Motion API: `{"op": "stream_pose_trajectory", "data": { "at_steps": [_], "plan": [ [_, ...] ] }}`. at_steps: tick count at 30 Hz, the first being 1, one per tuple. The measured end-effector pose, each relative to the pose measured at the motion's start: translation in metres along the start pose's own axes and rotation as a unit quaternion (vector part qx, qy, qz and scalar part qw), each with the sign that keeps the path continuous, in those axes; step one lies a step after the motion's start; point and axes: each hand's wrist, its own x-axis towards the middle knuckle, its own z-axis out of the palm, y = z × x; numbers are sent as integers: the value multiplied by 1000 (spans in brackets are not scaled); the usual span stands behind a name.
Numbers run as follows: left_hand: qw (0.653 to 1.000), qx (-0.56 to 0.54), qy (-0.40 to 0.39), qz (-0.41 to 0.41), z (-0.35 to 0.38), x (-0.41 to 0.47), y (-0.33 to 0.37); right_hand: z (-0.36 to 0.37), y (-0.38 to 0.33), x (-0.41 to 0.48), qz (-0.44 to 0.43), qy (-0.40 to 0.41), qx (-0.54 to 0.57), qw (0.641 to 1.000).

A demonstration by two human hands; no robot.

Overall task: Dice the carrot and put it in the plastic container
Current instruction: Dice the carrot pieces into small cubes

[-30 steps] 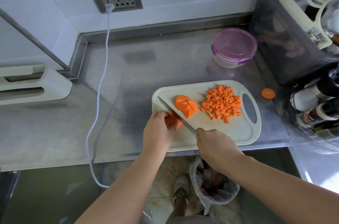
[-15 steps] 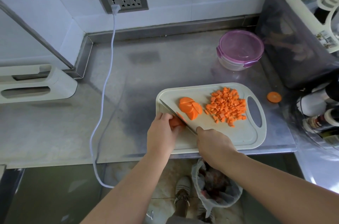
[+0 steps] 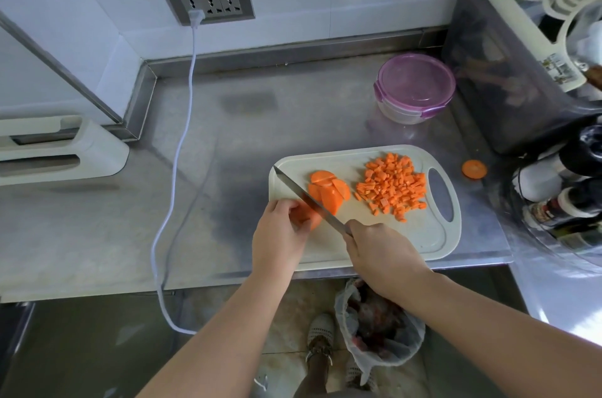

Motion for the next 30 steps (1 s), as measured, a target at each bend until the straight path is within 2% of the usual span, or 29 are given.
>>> {"op": "stream_pose_trajectory", "data": {
  "at_steps": [30],
  "plan": [
    [1000,17,-8,23,1,5,-3,6,-7,4,23,-54,-51,997]
  ]
}}
